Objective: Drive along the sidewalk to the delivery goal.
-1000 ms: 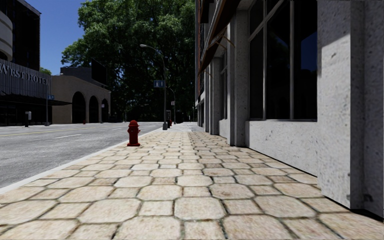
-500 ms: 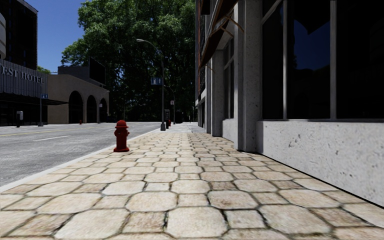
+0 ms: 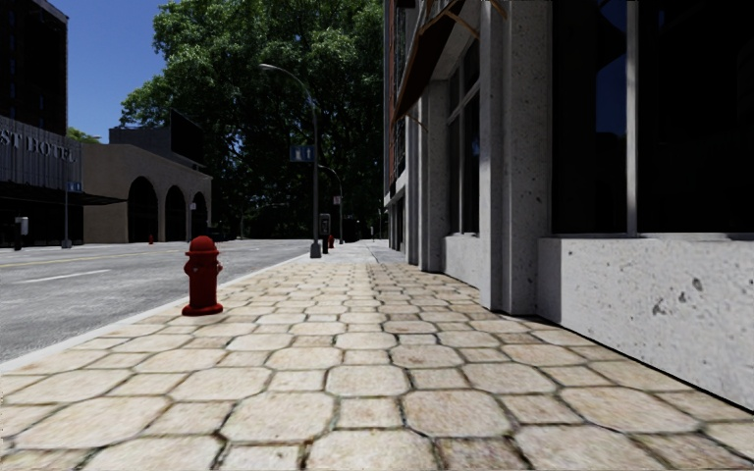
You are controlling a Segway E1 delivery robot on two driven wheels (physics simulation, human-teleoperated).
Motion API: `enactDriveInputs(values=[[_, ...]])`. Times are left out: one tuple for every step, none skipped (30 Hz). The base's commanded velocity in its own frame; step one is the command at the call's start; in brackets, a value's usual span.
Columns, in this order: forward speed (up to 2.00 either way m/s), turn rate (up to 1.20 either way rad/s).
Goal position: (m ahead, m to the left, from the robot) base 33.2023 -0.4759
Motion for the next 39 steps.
enactDriveInputs(values=[[2.00,0.00],[2.00,0.00],[2.00,0.00],[2.00,0.00],[2.00,0.00],[2.00,0.00],[2.00,0.00],[2.00,0.00],[2.00,0.00],[2.00,0.22],[2.00,0.46],[2.00,0.51],[2.00,0.07],[2.00,0.07],[2.00,0.00],[2.00,0.00],[2.00,0.00],[2.00,0.00],[2.00,0.00],[2.00,0.00],[2.00,0.00],[2.00,0.00],[2.00,0.00],[2.00,0.00],[2.00,0.00],[2.00,0.00],[2.00,0.00],[2.00,0.00],[2.00,0.00],[2.00,0.37],[2.00,0.55],[2.00,0.60],[2.00,0.60],[2.00,0.59],[2.00,0.00],[2.00,0.00],[2.00,0.00],[2.00,0.00],[2.00,0.00]])
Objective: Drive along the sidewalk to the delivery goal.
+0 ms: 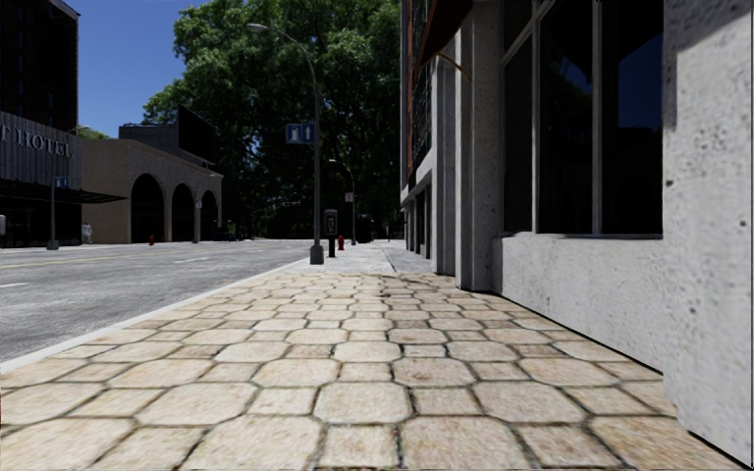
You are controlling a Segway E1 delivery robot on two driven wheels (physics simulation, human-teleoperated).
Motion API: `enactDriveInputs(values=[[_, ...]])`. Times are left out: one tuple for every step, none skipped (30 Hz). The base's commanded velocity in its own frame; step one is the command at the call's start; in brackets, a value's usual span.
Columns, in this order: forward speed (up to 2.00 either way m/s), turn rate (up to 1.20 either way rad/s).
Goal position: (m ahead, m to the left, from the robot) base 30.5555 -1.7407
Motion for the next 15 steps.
enactDriveInputs(values=[[2.00,0.00],[2.00,0.00],[2.00,0.00],[2.00,0.00],[2.00,0.00],[2.00,0.00],[2.00,0.00],[2.00,0.00],[2.00,0.00],[2.00,0.00],[2.00,0.00],[2.00,0.00],[2.00,0.00],[2.00,0.00],[2.00,0.00]])
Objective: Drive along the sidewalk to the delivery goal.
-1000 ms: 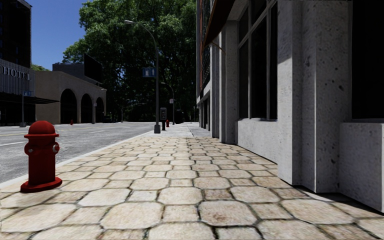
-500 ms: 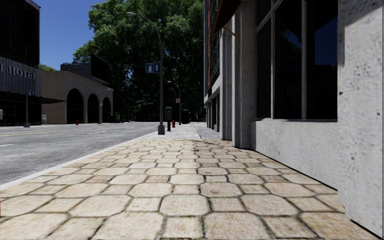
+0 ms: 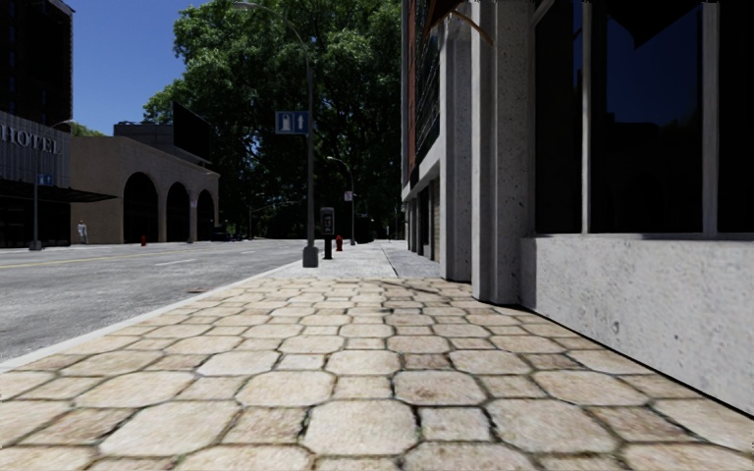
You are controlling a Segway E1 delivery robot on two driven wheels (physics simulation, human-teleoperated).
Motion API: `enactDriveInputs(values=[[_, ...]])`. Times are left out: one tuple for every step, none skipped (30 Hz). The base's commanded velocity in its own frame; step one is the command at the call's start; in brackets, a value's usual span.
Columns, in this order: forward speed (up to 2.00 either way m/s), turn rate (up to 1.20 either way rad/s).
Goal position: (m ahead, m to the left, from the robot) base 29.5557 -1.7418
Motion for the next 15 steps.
enactDriveInputs(values=[[2.00,0.00],[2.00,0.00],[2.00,0.00],[2.00,0.00],[2.00,0.00],[2.00,0.00],[2.00,0.00],[2.00,0.00],[2.00,0.00],[2.00,0.00],[2.00,0.00],[2.00,0.00],[2.00,0.00],[2.00,0.00],[2.00,0.00]])
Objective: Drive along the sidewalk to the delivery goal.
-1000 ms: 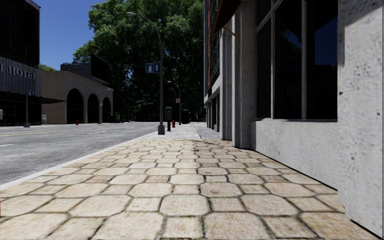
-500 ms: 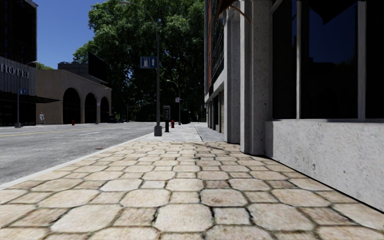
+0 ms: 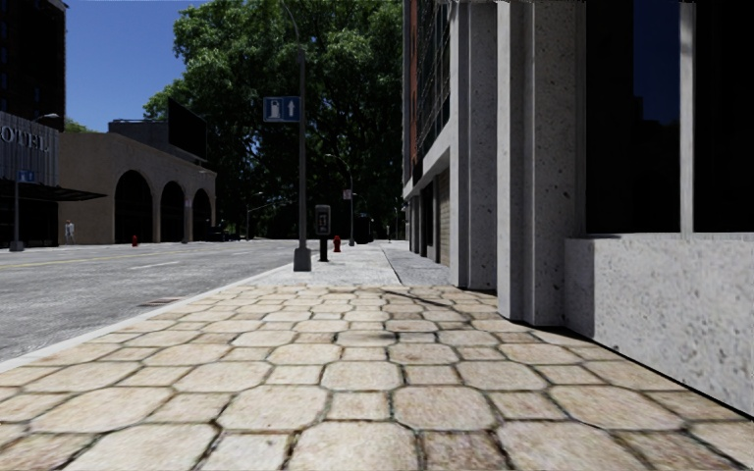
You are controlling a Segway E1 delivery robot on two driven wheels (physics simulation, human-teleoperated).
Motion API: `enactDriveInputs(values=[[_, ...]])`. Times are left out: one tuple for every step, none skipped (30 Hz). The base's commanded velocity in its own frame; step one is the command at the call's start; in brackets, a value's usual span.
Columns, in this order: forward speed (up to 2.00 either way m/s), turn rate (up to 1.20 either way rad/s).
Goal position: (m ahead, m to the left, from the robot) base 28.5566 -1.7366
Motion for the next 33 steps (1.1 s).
enactDriveInputs(values=[[2.00,0.00],[2.00,0.00],[2.00,0.00],[2.00,0.00],[2.00,0.00],[2.00,0.00],[2.00,0.00],[2.00,0.00],[2.00,0.00],[2.00,0.00],[2.00,0.00],[2.00,0.00],[2.00,0.00],[2.00,0.00],[2.00,0.00],[2.00,0.00],[2.00,0.00],[2.00,0.00],[2.00,0.00],[2.00,0.00],[2.00,0.00],[2.00,0.00],[2.00,0.00],[2.00,0.00],[2.00,0.00],[2.00,0.00],[2.00,0.00],[2.00,0.00],[2.00,0.00],[2.00,0.00],[2.00,0.00],[2.00,0.00],[2.00,0.00]])
